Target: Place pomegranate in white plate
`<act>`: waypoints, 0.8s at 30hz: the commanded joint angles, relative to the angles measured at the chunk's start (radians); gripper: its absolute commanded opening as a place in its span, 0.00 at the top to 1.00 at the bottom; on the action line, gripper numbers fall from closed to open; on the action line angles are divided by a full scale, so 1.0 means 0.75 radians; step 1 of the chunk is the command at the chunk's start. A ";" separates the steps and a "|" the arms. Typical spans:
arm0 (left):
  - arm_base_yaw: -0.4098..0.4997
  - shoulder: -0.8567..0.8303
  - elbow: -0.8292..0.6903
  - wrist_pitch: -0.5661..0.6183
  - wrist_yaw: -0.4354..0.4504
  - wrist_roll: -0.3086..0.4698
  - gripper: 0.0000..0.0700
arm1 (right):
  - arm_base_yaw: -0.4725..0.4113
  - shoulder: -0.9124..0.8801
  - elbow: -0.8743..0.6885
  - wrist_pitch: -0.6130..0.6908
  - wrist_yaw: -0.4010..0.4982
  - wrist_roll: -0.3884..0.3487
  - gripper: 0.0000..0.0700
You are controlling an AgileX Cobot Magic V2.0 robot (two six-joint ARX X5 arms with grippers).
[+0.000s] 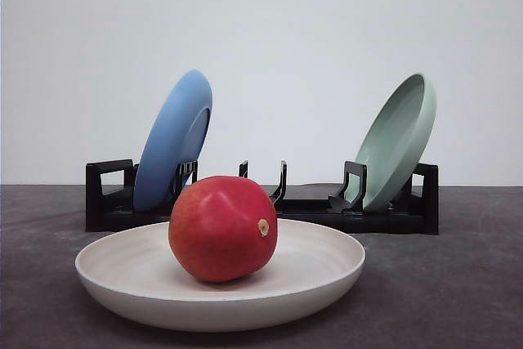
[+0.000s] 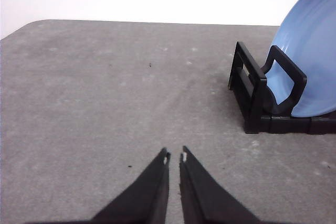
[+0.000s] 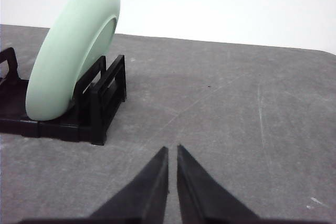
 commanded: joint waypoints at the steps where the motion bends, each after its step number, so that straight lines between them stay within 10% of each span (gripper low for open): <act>1: 0.001 0.000 -0.015 0.000 -0.003 -0.001 0.98 | 0.002 -0.001 -0.005 0.015 0.002 0.019 0.96; 24: 0.001 0.000 -0.015 0.000 -0.003 -0.001 0.97 | 0.002 -0.001 -0.005 0.015 0.002 0.019 0.96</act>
